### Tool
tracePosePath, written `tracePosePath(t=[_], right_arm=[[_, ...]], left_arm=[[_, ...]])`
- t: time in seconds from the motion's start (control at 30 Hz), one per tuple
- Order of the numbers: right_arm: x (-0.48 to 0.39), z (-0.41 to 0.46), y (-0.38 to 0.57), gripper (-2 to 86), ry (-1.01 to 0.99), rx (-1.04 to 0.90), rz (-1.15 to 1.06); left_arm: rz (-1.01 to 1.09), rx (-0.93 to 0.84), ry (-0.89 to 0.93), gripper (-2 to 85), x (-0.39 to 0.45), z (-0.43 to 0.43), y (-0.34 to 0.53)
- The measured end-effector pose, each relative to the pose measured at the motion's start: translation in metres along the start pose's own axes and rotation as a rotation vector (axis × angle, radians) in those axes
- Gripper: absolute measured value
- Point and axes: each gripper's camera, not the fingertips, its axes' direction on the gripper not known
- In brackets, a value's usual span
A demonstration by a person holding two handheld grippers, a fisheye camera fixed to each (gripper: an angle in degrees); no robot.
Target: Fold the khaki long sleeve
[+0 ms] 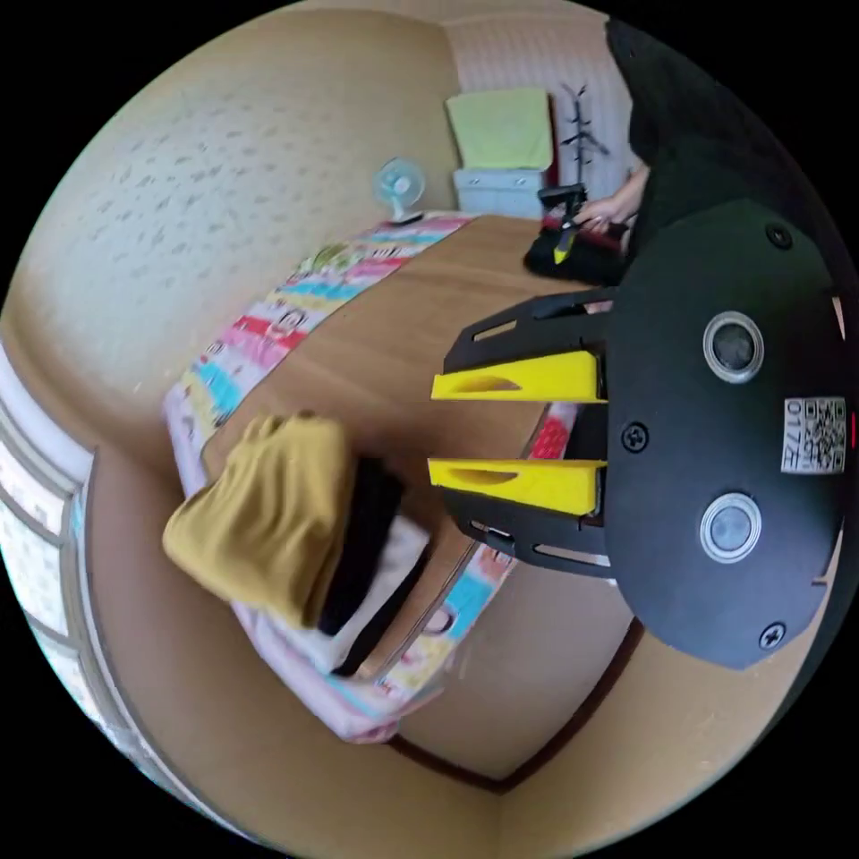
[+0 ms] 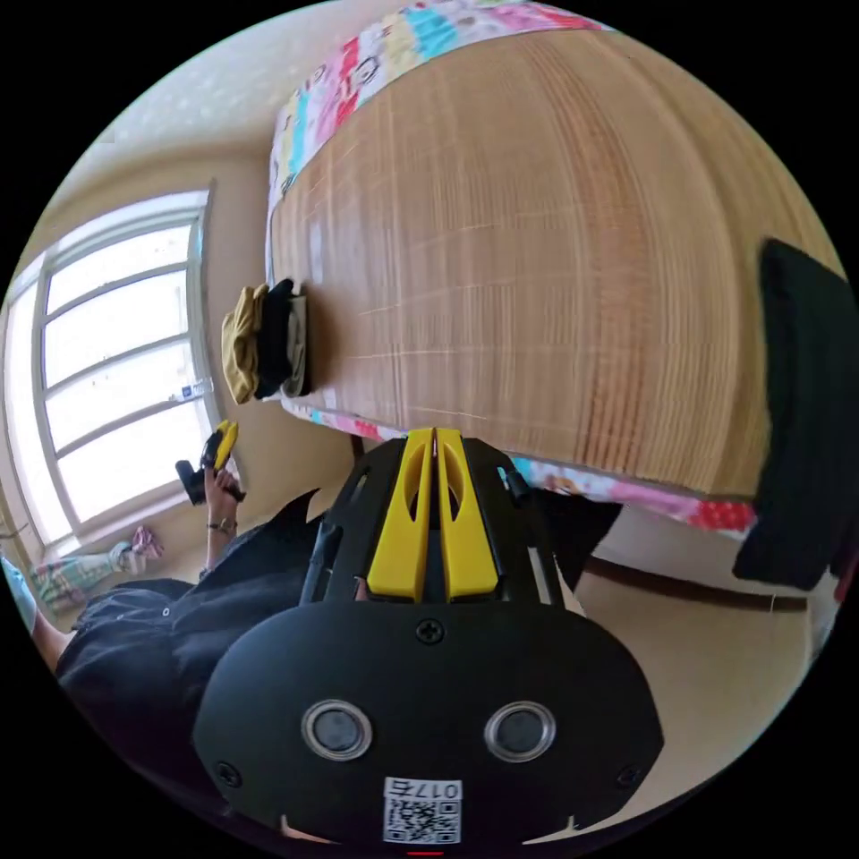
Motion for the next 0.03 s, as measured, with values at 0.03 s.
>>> tracePosePath(t=[0.03], right_arm=[[0.009,-0.0122,0.0073,0.9,-0.003,0.027,0.019]], left_arm=[[0.046,-0.052,0.09,8.9,0.0248,0.02,0.0177]])
